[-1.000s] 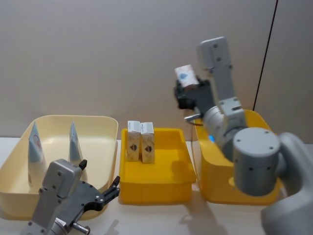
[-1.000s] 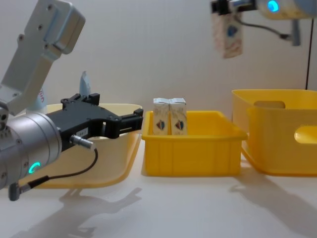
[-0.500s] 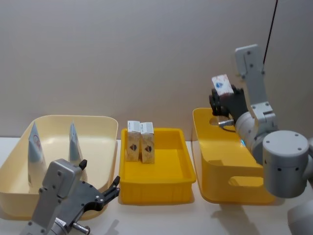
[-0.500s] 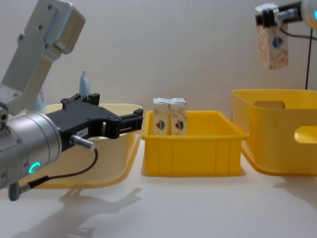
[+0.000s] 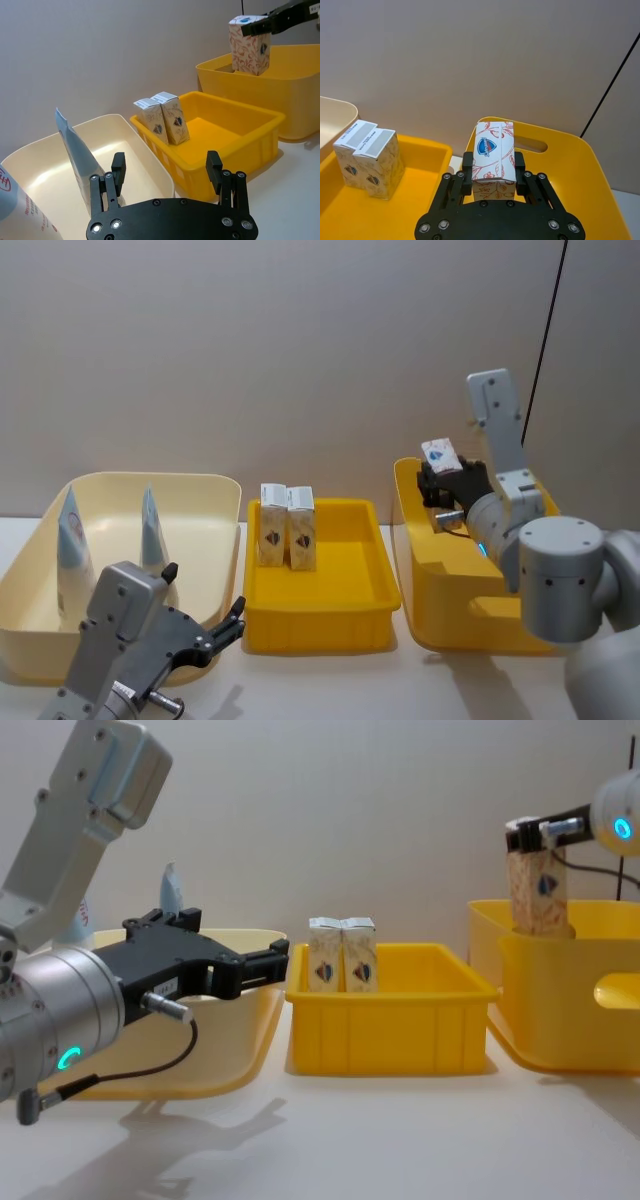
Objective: Bimanual collaborative sorting of washing and personal care products
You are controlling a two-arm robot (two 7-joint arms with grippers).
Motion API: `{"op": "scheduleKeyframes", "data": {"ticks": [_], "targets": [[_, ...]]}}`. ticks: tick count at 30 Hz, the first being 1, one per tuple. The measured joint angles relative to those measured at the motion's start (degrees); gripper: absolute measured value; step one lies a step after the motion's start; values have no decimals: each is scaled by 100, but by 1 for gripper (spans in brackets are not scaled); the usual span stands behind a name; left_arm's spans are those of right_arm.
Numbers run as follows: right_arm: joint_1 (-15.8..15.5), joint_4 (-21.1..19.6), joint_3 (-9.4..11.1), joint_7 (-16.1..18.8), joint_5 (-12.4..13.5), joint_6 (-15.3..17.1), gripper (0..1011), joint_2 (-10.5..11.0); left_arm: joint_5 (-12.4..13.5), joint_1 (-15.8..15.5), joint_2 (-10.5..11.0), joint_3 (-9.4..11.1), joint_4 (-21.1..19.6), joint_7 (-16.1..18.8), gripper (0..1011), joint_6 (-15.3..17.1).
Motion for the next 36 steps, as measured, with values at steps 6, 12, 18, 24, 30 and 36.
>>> {"op": "scheduleKeyframes", "data": {"ticks": [6,12,18,24,30,36], "targets": [[105,294,25,3,10,-67,564,-80,0,0,0,0,0,0,1001,0],[161,467,39,6,14,-100,740,-126,0,0,0,0,0,0,1001,0],[198,570,48,7,18,-124,884,-155,0,0,0,0,0,0,1001,0],[229,660,53,7,21,-136,1001,-179,0,0,0,0,0,0,1001,0],[204,624,66,7,18,-173,1001,-178,0,0,0,0,0,0,1001,0],[93,408,94,-9,-12,-282,1001,-142,0,0,0,0,0,0,1001,0]]}}
